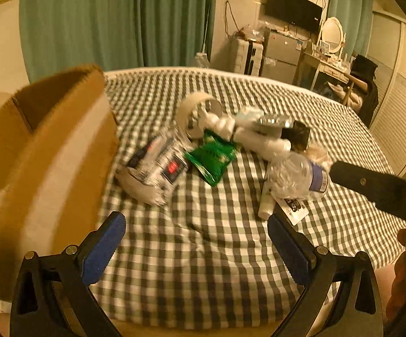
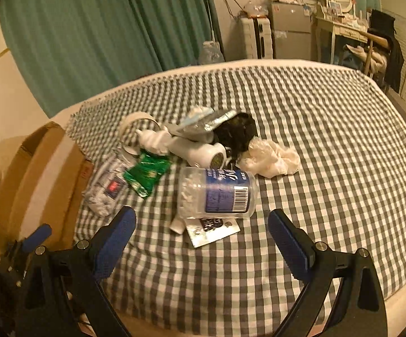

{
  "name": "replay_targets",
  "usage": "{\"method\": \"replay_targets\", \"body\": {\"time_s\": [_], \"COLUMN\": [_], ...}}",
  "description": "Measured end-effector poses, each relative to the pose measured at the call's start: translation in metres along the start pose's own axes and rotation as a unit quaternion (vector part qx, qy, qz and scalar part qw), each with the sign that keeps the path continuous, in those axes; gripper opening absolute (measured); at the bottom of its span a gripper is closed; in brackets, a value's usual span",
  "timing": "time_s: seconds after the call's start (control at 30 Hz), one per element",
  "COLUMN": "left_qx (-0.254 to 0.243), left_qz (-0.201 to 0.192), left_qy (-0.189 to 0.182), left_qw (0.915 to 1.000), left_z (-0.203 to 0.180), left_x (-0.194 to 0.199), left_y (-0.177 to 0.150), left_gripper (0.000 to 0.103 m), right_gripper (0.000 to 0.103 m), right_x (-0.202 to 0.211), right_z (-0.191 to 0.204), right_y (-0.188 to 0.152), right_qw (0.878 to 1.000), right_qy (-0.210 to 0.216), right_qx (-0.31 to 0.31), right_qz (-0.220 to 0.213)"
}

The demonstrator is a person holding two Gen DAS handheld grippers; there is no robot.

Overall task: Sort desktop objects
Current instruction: 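Move both open tools back toward the pile of items, then grasp the blue-labelled plastic bottle with the right tool while the left tool grasps a white sachet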

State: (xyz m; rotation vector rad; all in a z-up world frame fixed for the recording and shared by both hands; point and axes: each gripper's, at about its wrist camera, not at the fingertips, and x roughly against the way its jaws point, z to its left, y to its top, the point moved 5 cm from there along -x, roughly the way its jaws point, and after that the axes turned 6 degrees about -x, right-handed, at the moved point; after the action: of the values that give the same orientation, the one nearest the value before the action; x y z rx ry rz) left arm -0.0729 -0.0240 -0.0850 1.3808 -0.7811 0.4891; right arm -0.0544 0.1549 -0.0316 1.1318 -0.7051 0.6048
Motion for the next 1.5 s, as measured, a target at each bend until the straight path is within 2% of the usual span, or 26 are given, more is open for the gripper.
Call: {"method": "replay_targets", "body": {"time_s": [0.27,0.47,0.73,0.83,0.93,1.13,1.27,1.4,1.5], "left_qx": [-0.020,-0.026,-0.014,-0.018,-0.021,-0.030,-0.064,-0.101,-0.092], "left_qz": [0.019,0.020,0.040,0.037,0.037,0.030,0.021,0.028,0.031], "left_qy": [-0.010,-0.022,-0.031,-0.034,-0.042,-0.066,-0.077,-0.084,-0.081], "left_qw": [0.9996,0.9992,0.9986,0.9986,0.9982,0.9969,0.9948,0.9909,0.9920], "left_z": [-0.018,-0.028,-0.032,-0.037,-0.043,-0.068,-0.096,-0.115,-0.111], "left_x": [-0.039,-0.057,-0.069,-0.067,-0.064,-0.063,-0.071,-0.087,-0.095], "left_y": [-0.005,-0.006,-0.009,-0.009,-0.006,0.007,0.014,0.014,0.013], "left_gripper": [0.103,0.103,0.103,0.103,0.103,0.103,0.103,0.103,0.101], "right_gripper": [0.095,0.095,0.095,0.090,0.090,0.090,0.090,0.090,0.090], "right_x": [-0.038,-0.059,-0.079,-0.080,-0.072,-0.040,-0.040,-0.042,-0.042], "right_z": [-0.002,-0.014,-0.015,-0.012,-0.017,-0.045,-0.065,-0.070,-0.073], "right_y": [0.006,0.013,0.017,0.019,0.022,0.043,0.045,0.046,0.045], "right_qw": [1.000,0.999,0.998,0.998,0.999,0.999,0.997,0.996,0.996], "right_qy": [-0.005,-0.010,0.013,0.021,0.011,-0.021,-0.014,0.000,-0.005], "right_qx": [0.018,0.008,0.000,0.003,0.002,-0.029,-0.072,-0.086,-0.087], "right_qz": [0.025,0.039,0.063,0.067,0.051,-0.022,-0.022,-0.019,-0.015]}}
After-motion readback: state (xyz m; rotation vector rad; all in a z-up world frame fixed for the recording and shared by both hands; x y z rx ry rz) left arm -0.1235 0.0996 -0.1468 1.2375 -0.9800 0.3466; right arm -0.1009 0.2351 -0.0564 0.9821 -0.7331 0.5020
